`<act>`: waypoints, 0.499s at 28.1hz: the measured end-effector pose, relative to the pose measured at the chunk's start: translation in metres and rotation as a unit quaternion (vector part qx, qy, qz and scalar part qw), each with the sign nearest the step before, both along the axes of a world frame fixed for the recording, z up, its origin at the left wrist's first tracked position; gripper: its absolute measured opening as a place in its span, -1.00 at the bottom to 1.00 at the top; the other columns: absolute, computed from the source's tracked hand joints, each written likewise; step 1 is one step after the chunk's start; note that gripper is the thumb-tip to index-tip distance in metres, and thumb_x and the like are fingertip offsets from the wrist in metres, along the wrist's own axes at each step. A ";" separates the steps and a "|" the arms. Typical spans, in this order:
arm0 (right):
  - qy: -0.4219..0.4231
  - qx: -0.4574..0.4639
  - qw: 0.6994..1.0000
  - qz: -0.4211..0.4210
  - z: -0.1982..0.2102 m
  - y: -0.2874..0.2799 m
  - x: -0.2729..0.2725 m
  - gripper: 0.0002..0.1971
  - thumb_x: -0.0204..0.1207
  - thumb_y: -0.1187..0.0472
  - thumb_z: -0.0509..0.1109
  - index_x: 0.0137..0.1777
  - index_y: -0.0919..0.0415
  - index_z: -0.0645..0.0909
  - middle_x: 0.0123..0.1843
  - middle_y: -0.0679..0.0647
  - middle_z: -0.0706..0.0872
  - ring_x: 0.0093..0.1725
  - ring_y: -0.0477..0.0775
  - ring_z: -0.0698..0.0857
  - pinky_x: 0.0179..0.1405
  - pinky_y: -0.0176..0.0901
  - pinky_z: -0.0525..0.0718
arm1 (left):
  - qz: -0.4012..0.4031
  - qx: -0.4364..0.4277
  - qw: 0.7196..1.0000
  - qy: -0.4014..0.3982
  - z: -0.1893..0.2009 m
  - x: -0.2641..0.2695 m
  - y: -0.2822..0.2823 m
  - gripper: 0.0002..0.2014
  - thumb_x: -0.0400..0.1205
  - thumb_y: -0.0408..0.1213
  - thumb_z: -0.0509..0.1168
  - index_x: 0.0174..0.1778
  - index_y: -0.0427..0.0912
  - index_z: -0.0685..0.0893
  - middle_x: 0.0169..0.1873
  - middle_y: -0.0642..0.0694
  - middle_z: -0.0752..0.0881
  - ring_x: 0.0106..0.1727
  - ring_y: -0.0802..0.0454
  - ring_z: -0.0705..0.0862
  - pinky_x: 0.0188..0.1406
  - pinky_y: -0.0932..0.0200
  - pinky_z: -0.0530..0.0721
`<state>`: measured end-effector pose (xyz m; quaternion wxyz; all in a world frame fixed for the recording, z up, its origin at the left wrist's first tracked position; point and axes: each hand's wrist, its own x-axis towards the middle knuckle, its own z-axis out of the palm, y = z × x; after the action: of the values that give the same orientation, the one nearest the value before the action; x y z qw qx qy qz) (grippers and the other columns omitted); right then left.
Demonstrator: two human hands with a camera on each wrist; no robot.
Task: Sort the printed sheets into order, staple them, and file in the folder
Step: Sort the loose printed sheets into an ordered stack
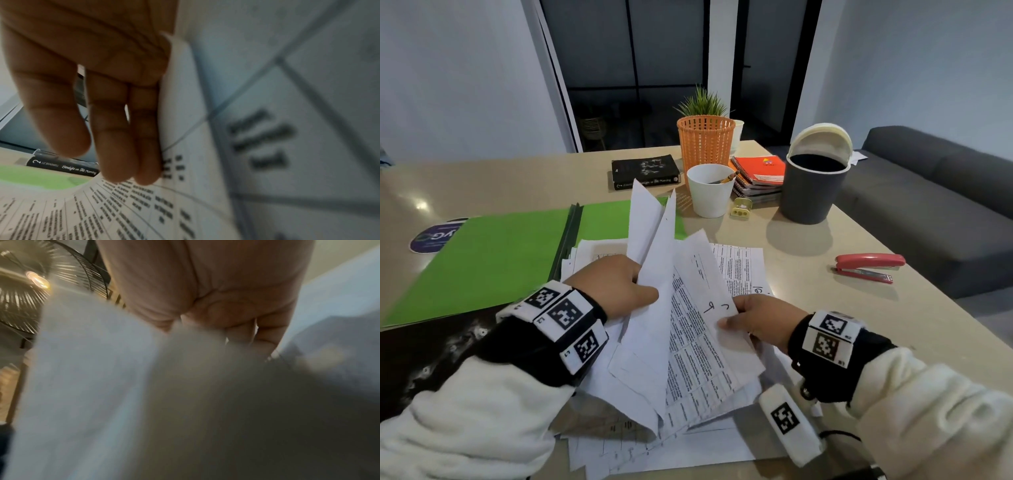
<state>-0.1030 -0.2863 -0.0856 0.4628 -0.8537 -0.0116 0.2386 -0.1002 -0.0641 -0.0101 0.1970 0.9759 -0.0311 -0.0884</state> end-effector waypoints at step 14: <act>-0.120 0.138 0.962 -0.204 0.059 -0.059 0.000 -0.80 0.59 0.36 0.30 -0.23 0.14 0.65 -0.28 0.06 0.77 -0.36 0.01 0.71 -0.23 -0.25 0.69 | -0.009 0.041 0.999 -0.015 0.009 0.005 -0.010 -0.64 0.49 -0.18 0.32 -0.53 -0.16 0.32 -0.57 -0.06 0.36 -0.53 0.01 0.35 -0.53 0.19 0.24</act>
<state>-0.1025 -0.3455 -0.0263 0.6099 -0.7884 0.0745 0.0313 -0.0957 -0.0744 -0.0010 0.1553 0.9841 -0.0389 -0.0767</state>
